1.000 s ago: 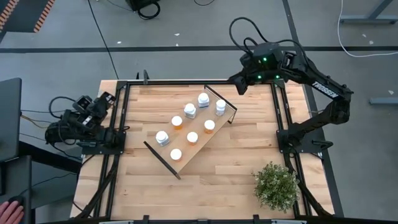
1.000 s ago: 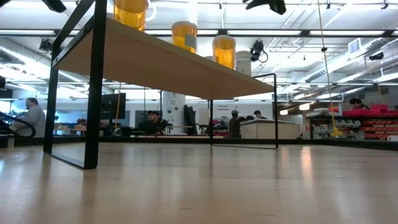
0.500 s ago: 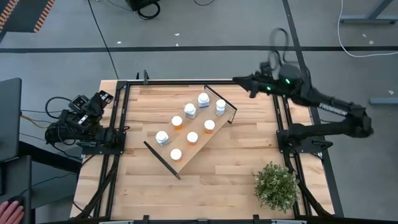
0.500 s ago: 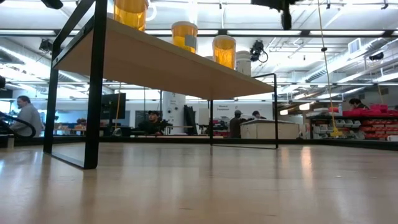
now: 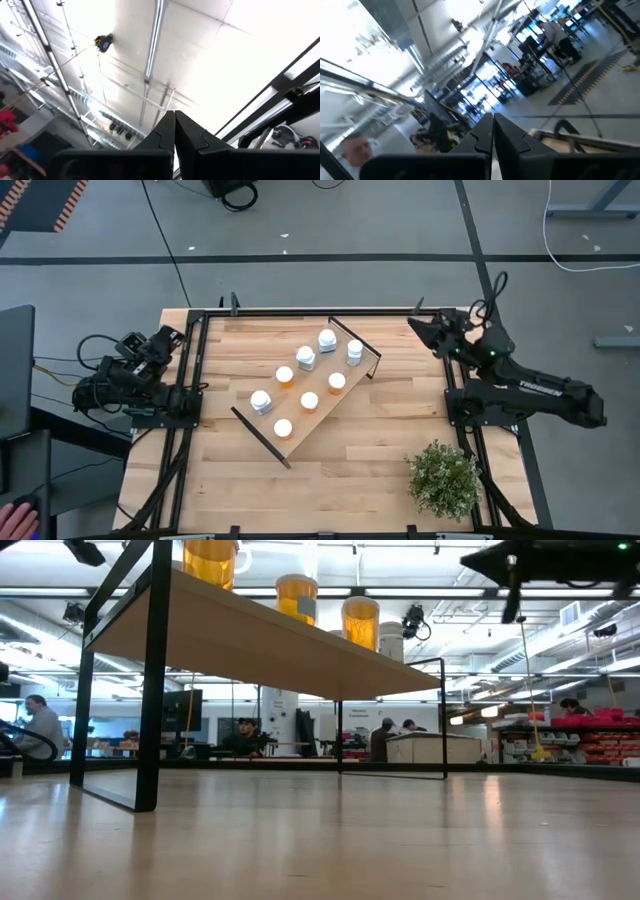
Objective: Pick and place medicine bottles onto shelf by color
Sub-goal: Return to Home Position
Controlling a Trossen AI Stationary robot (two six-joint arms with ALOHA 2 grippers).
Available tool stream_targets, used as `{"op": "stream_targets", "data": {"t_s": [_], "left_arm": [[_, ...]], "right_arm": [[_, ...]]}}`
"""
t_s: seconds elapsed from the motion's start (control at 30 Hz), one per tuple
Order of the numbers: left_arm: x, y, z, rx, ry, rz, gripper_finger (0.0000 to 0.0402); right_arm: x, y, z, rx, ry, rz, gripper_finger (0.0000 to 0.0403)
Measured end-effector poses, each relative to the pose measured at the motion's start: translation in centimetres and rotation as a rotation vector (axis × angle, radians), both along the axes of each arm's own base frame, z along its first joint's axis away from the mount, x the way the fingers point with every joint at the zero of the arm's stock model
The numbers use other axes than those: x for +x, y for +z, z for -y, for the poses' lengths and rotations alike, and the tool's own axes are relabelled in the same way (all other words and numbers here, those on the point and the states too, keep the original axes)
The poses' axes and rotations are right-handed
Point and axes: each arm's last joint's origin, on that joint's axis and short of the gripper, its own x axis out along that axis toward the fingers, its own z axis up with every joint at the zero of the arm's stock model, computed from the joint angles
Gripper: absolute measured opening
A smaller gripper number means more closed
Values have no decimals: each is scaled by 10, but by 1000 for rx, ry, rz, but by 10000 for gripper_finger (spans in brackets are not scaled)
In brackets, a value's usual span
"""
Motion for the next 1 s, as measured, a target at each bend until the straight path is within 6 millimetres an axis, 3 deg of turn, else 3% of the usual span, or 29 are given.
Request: {"op": "stream_targets", "data": {"t_s": [0.17, 0.37, 0.57, 0.63, 1.0], "left_arm": [[6, -4, 0, -10, -20, -64, 3], [14, -10, 1, -35, -48, -162, 5], [28, -40, 1, -41, -52, -202, 3], [32, -56, 2, -57, -67, -171, 3], [41, -67, 1, -122, -94, -291, 3]], "right_arm": [[-11, -25, -9, 16, 25, -104, 17], [-17, -56, -20, 59, 71, -75, 11], [-14, -95, -26, 110, 47, -23, 11], [-12, -101, -28, 120, 61, -54, 10], [-9, -118, -31, 156, 91, -225, 10]]}}
